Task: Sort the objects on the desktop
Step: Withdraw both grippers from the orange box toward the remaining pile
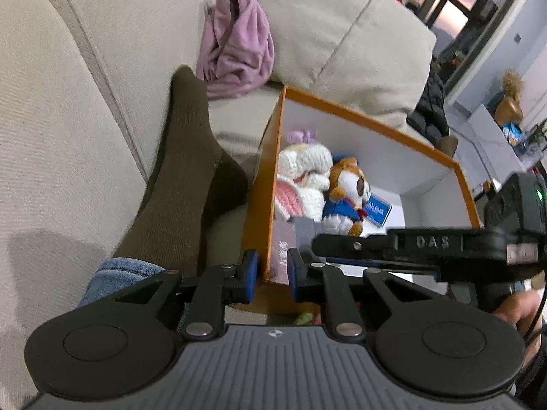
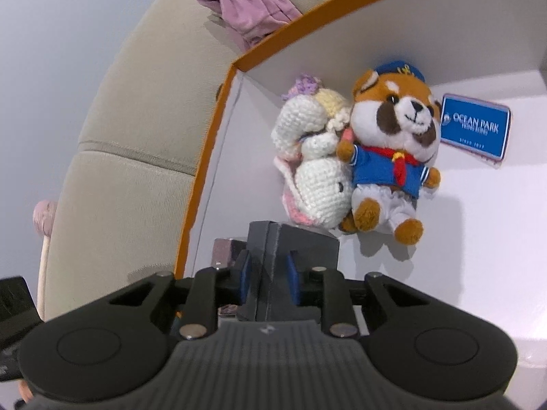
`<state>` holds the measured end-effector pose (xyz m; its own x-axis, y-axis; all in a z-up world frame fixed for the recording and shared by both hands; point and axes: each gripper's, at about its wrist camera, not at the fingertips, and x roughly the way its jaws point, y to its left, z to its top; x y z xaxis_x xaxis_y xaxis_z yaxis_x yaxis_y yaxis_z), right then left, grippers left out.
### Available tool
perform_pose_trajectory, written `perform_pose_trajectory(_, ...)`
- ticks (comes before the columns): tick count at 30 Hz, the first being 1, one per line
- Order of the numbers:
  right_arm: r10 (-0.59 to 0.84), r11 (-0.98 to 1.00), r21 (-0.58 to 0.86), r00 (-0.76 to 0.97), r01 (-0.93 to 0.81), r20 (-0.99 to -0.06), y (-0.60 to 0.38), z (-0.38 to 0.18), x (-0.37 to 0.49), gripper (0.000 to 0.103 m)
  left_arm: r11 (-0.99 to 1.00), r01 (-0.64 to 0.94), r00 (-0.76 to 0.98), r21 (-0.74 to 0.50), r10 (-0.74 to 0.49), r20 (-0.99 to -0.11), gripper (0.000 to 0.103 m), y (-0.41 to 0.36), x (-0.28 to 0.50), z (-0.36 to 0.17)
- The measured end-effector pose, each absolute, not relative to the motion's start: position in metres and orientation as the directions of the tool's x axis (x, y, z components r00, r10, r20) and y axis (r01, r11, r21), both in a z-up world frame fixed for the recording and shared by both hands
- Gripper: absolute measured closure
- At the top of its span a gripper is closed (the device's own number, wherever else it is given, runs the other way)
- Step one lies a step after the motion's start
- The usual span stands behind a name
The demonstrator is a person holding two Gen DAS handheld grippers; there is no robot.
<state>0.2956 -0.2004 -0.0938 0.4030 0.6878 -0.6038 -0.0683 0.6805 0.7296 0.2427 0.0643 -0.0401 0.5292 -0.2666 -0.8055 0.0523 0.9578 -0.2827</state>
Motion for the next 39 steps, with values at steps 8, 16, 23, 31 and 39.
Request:
perform_pose_trajectory(8, 0.644, 0.742, 0.607, 0.557, -0.285, -0.524, -0.232, -0.034, 0.231, 0.07, 0.968, 0.102, 0.682, -0.228, -0.235, -0.692, 0.082, 0.042, 0.177, 0.003)
perform_pose_trajectory(16, 0.512, 0.843, 0.445, 0.706, -0.303, -0.489, -0.273, -0.022, 0.131, 0.069, 0.953, 0.261, 0.639, -0.151, -0.288, -0.713, 0.069, -0.007, 0.111, -0.012)
perform_pose_trajectory(23, 0.345, 0.931, 0.323, 0.695, -0.169, -0.63, -0.294, -0.061, 0.086, 0.066, 0.941, 0.273, 0.529, -0.2, -0.32, -0.786, 0.048, -0.015, 0.077, -0.048)
perform_pose_trajectory(31, 0.31, 0.925, 0.381, 0.592, -0.006, -0.744, -0.316, -0.106, 0.091, 0.055, 0.907, 0.365, 0.521, -0.208, -0.384, -0.762, 0.048, -0.055, 0.068, -0.055)
perform_pose_trajectory(39, 0.332, 0.888, 0.453, 0.565, 0.083, -0.755, -0.332, -0.12, 0.102, 0.054, 0.882, 0.429, 0.508, -0.198, -0.416, -0.754, 0.048, -0.105, 0.11, -0.05)
